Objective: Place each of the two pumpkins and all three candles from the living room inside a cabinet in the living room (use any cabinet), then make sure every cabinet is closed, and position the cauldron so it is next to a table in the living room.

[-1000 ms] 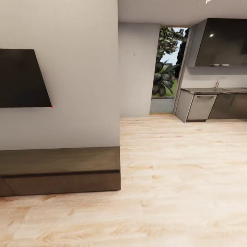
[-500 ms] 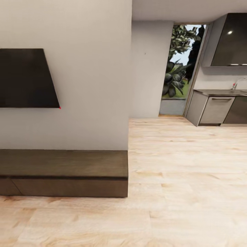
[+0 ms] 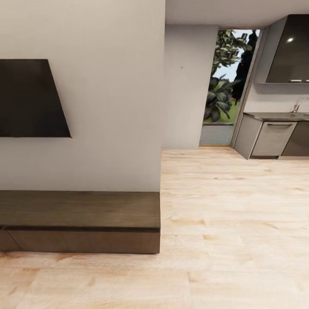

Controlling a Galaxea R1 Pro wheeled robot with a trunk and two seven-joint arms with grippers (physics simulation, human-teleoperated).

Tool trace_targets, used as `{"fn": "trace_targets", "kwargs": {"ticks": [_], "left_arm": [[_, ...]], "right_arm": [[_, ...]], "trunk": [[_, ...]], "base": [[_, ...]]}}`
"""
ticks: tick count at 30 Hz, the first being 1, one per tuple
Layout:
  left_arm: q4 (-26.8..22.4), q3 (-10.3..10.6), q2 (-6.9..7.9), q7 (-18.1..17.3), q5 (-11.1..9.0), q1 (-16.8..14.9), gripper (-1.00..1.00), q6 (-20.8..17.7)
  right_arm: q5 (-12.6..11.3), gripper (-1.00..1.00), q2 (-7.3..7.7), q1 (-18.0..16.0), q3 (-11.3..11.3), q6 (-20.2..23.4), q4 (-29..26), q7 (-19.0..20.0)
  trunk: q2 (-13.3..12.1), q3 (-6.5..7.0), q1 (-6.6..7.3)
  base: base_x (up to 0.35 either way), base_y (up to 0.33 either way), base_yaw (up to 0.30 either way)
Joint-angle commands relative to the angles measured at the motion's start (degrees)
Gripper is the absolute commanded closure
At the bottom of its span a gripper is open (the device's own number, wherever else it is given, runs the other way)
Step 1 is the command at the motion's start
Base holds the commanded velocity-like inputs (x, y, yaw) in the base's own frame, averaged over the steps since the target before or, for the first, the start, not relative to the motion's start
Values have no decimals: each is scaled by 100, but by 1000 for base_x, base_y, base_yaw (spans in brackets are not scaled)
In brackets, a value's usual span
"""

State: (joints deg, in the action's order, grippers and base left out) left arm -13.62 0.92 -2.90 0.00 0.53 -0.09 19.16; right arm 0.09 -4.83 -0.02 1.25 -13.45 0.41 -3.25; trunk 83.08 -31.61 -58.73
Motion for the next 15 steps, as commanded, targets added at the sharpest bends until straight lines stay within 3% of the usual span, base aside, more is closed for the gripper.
{"fn": "trace_targets", "kwargs": {"ticks": [1,10,15], "left_arm": [[0,-3,0,0,0,0,-100,0],[-83,-51,10,0,-23,0,-100,-30],[-689,-87,19,-20,-73,0,-100,-239]], "right_arm": [[0,-100,0,-2,-1,0,-2,0],[0,-100,-9,-5,15,0,-60,19],[0,-100,-11,-7,15,16,-275,32]], "trunk": [[0,0,0],[0,-6,0],[0,-7,0]], "base": [[12,-1,0],[3,0,34],[0,0,2]]}}
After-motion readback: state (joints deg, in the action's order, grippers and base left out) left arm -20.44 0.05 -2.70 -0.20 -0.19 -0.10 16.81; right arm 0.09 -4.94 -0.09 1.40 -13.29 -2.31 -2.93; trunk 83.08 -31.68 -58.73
